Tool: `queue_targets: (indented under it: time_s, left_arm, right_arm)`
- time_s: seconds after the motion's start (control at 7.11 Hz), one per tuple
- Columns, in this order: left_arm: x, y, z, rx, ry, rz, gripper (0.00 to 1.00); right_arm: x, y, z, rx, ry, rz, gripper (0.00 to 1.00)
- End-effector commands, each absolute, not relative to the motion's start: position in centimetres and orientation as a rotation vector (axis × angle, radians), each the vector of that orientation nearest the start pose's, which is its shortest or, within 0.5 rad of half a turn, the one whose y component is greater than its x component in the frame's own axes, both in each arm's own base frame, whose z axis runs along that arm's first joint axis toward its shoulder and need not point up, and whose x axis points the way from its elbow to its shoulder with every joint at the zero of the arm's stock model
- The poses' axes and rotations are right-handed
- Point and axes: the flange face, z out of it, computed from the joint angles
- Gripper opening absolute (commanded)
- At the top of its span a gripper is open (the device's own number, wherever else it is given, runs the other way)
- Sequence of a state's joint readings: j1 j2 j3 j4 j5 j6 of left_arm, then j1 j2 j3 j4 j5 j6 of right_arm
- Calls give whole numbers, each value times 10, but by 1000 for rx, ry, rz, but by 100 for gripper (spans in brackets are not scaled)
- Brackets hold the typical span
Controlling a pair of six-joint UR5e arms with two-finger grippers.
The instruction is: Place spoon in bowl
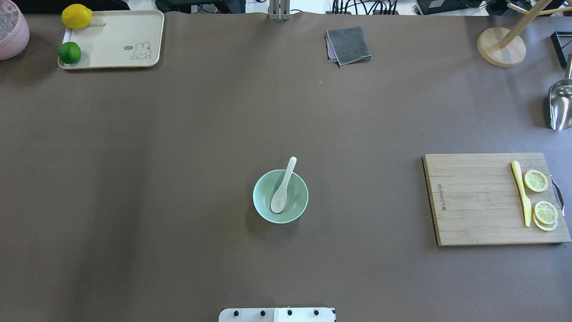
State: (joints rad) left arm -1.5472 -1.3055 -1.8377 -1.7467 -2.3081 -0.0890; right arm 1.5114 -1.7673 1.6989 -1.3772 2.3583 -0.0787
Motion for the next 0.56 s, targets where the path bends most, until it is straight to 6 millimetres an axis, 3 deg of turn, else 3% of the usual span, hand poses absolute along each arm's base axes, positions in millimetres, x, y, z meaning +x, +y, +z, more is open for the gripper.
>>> queue_targets:
  time_s: [0.0, 0.42]
  left_arm:
    - [-57, -393, 626, 130, 744, 3, 98]
    - [-57, -393, 624, 136, 744, 6, 98]
  right_arm:
    - [38, -418, 661, 132, -790, -181, 100]
    - [37, -419, 658, 135, -796, -184, 100]
